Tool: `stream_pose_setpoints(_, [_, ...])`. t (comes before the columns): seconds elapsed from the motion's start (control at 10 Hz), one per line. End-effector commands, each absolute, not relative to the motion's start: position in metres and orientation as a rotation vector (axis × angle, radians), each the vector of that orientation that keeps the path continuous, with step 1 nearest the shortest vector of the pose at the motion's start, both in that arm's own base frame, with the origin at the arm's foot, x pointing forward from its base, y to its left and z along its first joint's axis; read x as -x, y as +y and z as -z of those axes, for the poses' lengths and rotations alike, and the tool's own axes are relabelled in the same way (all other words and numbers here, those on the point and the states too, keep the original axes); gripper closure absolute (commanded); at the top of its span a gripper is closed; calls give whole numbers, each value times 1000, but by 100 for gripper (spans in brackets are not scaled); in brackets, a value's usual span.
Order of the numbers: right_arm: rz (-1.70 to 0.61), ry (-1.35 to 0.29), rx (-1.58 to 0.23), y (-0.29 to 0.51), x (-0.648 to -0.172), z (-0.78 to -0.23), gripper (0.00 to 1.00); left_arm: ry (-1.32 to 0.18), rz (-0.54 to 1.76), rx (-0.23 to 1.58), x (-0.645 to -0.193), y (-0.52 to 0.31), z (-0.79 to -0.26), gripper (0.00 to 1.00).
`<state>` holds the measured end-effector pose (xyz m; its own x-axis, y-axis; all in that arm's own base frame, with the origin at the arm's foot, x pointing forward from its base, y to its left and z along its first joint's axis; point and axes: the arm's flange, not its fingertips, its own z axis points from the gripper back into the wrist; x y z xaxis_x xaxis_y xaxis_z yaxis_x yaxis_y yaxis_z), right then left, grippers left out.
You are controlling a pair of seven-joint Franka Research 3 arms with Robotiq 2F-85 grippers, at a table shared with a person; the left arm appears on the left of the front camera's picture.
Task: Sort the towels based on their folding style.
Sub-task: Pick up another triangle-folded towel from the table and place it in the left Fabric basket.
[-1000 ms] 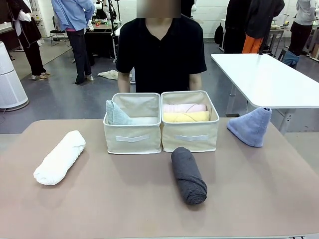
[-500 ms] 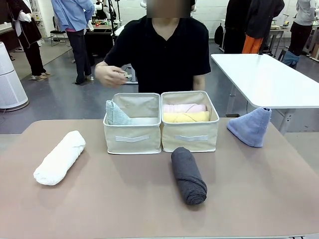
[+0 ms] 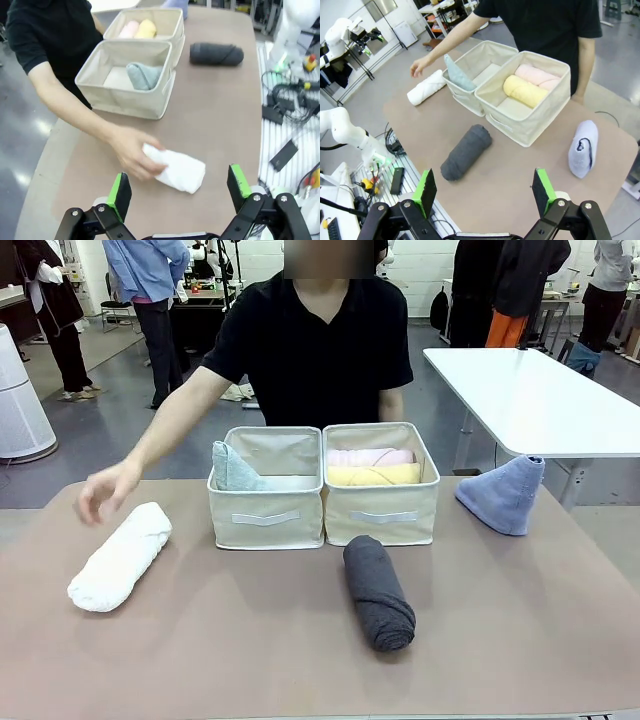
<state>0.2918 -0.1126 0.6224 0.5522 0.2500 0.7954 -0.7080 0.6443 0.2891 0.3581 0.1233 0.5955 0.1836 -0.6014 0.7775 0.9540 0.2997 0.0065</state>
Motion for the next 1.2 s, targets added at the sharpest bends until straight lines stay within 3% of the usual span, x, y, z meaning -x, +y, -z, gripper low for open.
stream_pose_setpoints(0.0, [-630,-809,-672,-112,-294,-621,0,-846,1084,693,-373,155,-597,0])
stream_pose_setpoints(0.5, [-630,-809,-672,-112,-294,-621,0,-991,1099,721,-368,168,-589,0])
stream_pose_setpoints(1.1, [-630,-809,-672,-112,-294,-621,0,-971,1073,722,-366,168,-593,0])
